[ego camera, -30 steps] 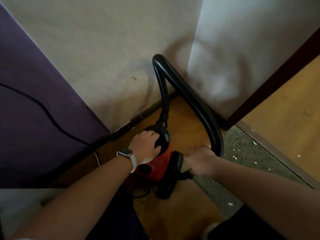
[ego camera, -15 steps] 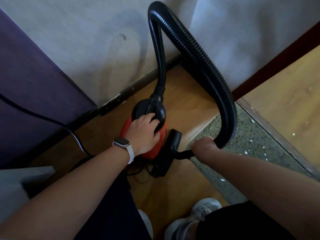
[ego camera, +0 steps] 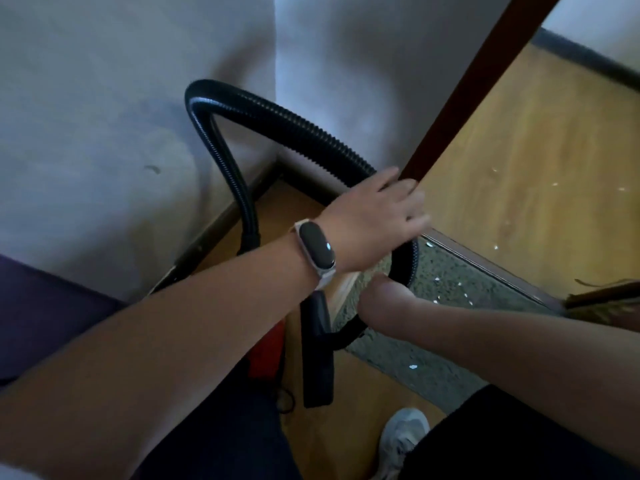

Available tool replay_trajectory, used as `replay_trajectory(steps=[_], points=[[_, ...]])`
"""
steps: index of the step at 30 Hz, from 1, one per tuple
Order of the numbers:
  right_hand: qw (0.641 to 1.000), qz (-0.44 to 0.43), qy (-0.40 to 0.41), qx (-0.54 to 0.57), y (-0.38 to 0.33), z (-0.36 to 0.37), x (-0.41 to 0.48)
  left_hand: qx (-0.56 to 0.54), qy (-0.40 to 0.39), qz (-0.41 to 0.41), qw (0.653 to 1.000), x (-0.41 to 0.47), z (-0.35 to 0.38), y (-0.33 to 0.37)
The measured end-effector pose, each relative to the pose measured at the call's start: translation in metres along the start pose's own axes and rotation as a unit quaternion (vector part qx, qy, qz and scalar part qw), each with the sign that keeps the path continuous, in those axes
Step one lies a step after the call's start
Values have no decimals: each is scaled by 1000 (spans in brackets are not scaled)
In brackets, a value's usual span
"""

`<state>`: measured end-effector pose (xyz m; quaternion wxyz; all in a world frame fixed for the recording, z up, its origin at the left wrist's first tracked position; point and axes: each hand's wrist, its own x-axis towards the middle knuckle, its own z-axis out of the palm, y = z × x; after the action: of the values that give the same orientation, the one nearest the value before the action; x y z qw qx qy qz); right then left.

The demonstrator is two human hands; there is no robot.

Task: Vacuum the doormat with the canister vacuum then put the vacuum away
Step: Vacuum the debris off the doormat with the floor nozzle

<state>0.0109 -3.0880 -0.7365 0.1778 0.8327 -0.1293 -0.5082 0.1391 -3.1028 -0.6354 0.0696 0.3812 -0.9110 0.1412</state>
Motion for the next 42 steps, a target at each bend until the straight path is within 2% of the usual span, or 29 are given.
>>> replay_trajectory(steps=[3,5,9,12,14,16,18,19,20,21,22,24,27,28,29,35,36,42], points=[[999,-2,32,-12,-9,20,-8,41,-88,-6,995,24,-4,-7],[999,0,20,-33,-14,34,-15,30,-120,8,992,27,3,-7],[997,3,36,-71,-25,68,-35,-9,-93,58,994,25,21,-2],[996,27,84,-6,-29,92,-51,-33,-80,85,993,30,27,8],[988,85,116,50,-32,102,-68,-49,-65,84,993,38,23,18],[961,147,186,145,-42,111,-88,-67,-49,77,994,46,17,28],[918,213,216,255,-53,114,-105,-75,-45,63,994,53,12,35],[884,252,217,329,-57,112,-113,-77,-45,54,995,55,10,38],[831,298,221,415,-60,111,-119,-80,-44,44,995,57,8,40],[754,354,216,509,-61,108,-127,-86,-40,33,995,57,5,42],[647,400,204,616,-60,108,-134,-93,-35,21,995,57,3,45],[393,432,185,790,-52,109,-143,-112,-33,-1,993,56,-4,53],[9,390,193,900,-35,107,-147,-131,-45,-31,990,55,-11,68],[-89,359,201,907,-30,105,-148,-132,-45,-40,989,56,-14,73],[-150,331,211,907,-27,105,-149,-132,-43,-46,989,56,-16,79],[-326,263,231,878,-8,110,-169,-170,-90,-33,981,50,-27,129],[-328,271,228,876,-5,114,-170,-176,-101,-35,979,48,-27,136],[-219,294,180,913,-3,174,-168,-221,-151,-36,963,50,-18,174]])
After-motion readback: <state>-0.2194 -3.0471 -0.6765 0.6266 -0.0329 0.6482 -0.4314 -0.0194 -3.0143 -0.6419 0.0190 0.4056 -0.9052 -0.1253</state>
